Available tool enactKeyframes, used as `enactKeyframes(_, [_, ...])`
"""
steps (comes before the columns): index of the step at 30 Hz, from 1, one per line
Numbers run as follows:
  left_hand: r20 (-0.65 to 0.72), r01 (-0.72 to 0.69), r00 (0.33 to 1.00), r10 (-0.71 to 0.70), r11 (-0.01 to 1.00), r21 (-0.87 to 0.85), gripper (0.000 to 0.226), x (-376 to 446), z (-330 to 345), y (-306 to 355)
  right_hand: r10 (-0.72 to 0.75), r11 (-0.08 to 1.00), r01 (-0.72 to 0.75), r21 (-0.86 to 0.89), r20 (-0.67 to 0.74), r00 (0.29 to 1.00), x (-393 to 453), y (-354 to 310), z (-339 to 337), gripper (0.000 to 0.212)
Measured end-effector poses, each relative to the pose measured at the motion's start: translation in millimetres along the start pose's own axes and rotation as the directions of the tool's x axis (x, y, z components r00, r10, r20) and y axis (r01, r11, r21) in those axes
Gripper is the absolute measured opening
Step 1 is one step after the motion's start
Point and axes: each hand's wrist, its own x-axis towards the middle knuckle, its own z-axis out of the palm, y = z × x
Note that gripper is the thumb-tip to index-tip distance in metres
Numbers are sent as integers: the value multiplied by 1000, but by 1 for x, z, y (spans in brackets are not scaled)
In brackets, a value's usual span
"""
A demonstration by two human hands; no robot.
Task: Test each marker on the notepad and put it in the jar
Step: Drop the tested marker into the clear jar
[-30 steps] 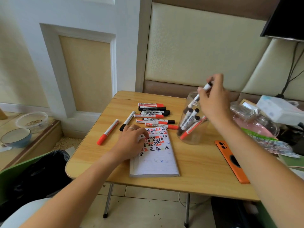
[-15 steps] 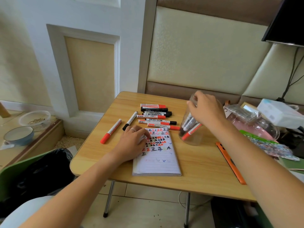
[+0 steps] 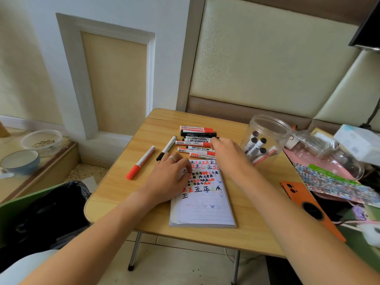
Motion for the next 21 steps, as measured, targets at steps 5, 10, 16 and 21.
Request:
enactKeyframes(5, [-28, -31, 999, 32, 999, 35, 18, -3, 4, -4, 65, 995, -58, -76, 100, 993, 4, 3, 24, 36])
enactKeyframes(10, [-40, -42, 998, 44, 998, 51, 19, -3, 6, -6, 53, 993, -46, -109, 71, 996, 6, 5, 30, 38])
enactKeyframes(16, [-59, -55, 996, 61, 993, 109, 17, -5, 8, -4, -22, 997, 18, -77, -62, 998, -1, 0, 15, 35])
enactKeyframes(21, [-76, -60, 995, 68, 992, 109, 19, -5, 6, -2, 2, 981, 52, 189, -277, 961, -28, -6, 12, 17])
